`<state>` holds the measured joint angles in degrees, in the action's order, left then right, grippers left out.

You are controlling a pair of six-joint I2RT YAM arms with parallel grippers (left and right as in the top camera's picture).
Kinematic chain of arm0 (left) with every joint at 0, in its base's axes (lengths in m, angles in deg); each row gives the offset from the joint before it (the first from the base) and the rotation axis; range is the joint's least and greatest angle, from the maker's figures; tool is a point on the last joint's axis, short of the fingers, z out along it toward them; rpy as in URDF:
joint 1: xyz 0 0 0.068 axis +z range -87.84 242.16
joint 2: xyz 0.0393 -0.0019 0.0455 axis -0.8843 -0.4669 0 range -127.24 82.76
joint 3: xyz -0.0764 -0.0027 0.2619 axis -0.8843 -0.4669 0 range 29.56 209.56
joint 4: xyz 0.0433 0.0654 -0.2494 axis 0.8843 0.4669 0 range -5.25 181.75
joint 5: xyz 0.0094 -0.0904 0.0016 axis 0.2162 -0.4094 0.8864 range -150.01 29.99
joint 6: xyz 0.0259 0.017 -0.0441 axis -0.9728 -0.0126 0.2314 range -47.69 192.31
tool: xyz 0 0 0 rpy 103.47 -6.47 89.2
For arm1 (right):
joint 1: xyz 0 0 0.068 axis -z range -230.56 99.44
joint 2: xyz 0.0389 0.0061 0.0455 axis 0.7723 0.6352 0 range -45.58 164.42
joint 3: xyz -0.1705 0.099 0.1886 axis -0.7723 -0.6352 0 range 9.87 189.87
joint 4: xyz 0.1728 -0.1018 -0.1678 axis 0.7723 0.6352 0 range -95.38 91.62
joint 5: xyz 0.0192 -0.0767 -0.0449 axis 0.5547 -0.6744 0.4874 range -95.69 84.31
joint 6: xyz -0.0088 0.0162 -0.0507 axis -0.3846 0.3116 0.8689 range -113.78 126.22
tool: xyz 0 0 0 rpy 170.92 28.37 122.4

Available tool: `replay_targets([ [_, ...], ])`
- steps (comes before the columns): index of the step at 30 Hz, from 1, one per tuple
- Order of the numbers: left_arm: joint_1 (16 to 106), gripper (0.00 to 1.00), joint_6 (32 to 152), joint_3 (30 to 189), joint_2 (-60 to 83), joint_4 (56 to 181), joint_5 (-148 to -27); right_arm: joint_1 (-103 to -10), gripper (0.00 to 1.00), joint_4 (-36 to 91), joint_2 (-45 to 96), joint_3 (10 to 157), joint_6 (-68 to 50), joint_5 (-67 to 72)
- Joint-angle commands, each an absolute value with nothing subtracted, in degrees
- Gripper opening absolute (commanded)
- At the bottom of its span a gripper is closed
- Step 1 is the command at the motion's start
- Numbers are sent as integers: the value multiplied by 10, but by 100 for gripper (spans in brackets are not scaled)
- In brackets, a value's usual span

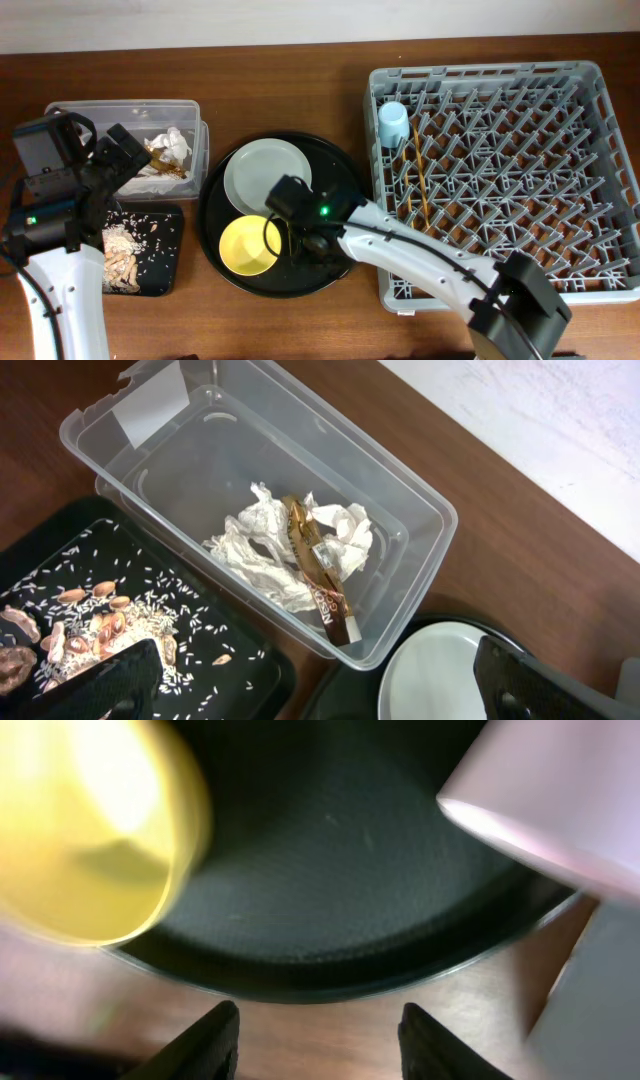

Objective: Sort waste into correct bins and load items into the dishwasher rack

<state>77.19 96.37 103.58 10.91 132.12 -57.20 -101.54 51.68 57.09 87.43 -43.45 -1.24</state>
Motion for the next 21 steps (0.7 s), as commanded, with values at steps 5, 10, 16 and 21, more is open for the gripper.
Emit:
replay_targets([
  [5, 775, 99, 965, 1042, 112, 1321, -576, -1019, 54, 442, 571, 810, -590, -201],
  [10, 775, 99, 965, 1042, 112, 1321, -576, -1019, 54, 411, 571, 809, -590, -326],
  [16, 775, 99, 965, 1042, 112, 1321, -576, -1019, 52, 394, 571, 809, -567, -389],
  [21, 775, 99, 965, 1042, 112, 1321, -576, -1015, 59, 366, 571, 809, -437, -415],
])
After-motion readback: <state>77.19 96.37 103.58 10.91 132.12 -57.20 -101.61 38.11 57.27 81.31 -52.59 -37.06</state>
